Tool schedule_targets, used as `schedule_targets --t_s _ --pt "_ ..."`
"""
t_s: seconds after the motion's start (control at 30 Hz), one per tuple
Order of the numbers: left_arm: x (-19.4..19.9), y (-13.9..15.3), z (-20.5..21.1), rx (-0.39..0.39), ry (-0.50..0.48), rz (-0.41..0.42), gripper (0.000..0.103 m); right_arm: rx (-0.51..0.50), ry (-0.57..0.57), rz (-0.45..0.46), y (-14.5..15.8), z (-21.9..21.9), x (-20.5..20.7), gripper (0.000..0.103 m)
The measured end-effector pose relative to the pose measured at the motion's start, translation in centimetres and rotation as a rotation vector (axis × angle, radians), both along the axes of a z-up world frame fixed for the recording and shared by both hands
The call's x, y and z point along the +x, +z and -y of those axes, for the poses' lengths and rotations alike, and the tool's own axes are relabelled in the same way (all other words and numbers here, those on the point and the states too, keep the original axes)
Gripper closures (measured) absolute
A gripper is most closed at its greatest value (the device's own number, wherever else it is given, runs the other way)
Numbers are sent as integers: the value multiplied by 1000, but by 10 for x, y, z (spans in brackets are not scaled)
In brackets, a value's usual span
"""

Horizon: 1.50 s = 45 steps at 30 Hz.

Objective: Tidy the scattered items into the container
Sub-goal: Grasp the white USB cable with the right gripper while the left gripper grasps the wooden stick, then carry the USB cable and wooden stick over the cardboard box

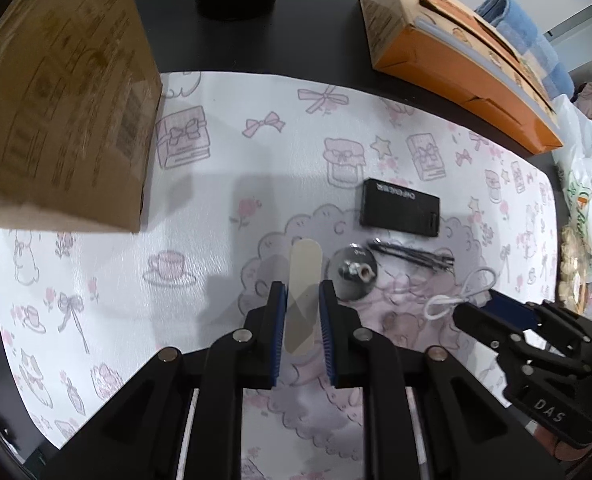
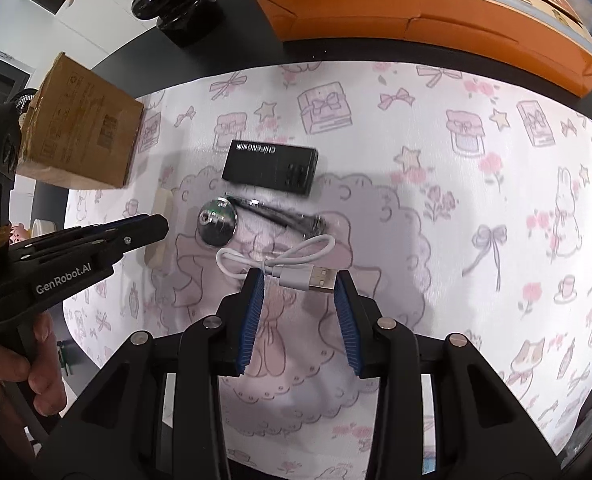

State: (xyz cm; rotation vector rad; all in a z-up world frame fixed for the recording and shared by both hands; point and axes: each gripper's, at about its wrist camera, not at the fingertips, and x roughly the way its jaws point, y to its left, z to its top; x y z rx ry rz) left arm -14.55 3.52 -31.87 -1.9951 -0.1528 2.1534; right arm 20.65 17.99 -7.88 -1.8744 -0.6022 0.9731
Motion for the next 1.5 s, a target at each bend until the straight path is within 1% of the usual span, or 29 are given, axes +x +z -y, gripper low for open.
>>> schedule_targets --t_s 0.13,0.3,0.37,0.53,0.6,0.73,0.9,0.97,1.07,1.2,1.33,1.5 --pt "5 5 0 -3 -15 -7 86 7 8 -10 2 11 4 66" --pt "16 23 -5 -4 -28 -14 86 21 5 -21 8 33 5 66" --pt "24 33 -11 -5 -32 -14 86 23 5 -23 11 49 2 66" --pt "41 70 -14 -13 -40 -22 86 15 14 -29 13 91 -8 66" --pt "47 89 -8 -18 -41 -30 86 10 25 -40 14 108 -14 66" --pt "56 127 1 -23 -31 -53 86 10 38 -50 17 140 -27 66" --pt "65 166 7 -32 -14 -90 86 7 67 -56 23 174 -43 66" --pt "68 176 10 -32 -6 -99 86 3 81 -60 25 186 -50 66" --pt "73 184 14 -33 2 -106 86 -1 100 -61 25 197 -56 66" --pt "75 192 25 -14 19 -112 86 2 113 -44 15 205 -58 66" --pt "72 202 37 -3 16 -133 86 14 130 -35 1 218 -61 66" --pt "67 209 65 25 13 -132 86 16 138 -32 -32 229 -63 65"
